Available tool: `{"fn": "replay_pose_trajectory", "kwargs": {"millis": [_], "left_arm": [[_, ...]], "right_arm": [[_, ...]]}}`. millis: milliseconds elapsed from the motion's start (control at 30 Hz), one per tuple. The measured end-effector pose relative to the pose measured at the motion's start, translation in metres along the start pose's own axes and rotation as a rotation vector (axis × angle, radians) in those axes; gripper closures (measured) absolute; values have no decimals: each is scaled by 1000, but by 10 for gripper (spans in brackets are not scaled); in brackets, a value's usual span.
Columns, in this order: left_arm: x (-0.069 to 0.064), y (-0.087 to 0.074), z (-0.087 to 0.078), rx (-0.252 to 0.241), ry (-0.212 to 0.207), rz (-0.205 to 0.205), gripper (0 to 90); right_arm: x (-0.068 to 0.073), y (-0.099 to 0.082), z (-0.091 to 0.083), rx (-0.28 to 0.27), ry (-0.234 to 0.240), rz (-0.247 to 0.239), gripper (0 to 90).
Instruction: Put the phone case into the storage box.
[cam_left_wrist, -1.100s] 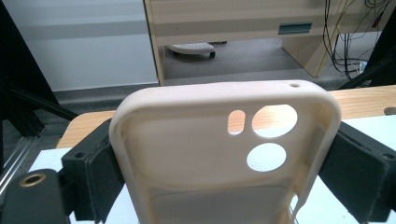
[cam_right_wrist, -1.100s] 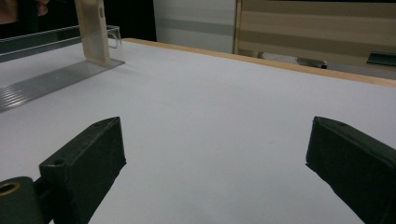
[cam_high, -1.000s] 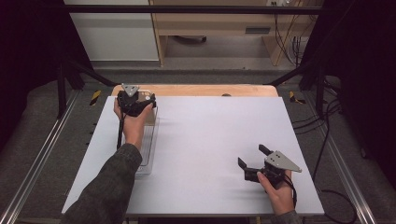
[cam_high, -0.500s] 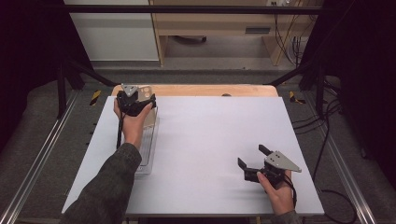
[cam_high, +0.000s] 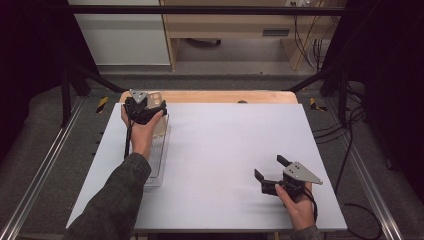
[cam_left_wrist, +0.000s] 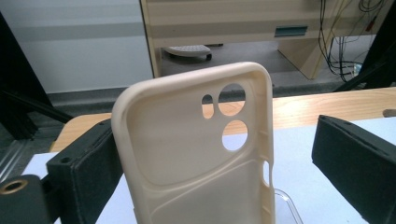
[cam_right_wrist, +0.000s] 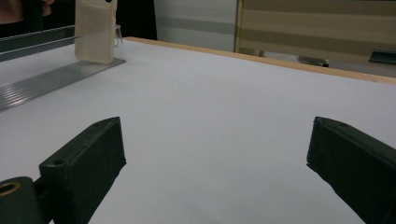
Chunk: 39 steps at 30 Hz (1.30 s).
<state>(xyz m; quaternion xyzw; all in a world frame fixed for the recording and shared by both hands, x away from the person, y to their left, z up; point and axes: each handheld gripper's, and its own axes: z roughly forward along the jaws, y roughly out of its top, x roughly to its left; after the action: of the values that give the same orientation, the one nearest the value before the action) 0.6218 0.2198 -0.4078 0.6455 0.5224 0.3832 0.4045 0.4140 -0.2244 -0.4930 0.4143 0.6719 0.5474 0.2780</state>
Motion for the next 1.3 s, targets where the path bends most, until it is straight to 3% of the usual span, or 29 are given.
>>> {"fn": "replay_pose_trajectory", "kwargs": {"millis": [300, 500, 1300], "left_arm": [[3, 4, -5, -43, 15, 2, 31], [4, 8, -9, -73, -9, 18, 27], [-6, 15, -19, -63, -98, 87, 29]], "right_arm": [[1, 0, 0, 1, 4, -4, 42], [1, 0, 0, 1, 4, -5, 41], [2, 1, 0, -4, 4, -5, 41]]}}
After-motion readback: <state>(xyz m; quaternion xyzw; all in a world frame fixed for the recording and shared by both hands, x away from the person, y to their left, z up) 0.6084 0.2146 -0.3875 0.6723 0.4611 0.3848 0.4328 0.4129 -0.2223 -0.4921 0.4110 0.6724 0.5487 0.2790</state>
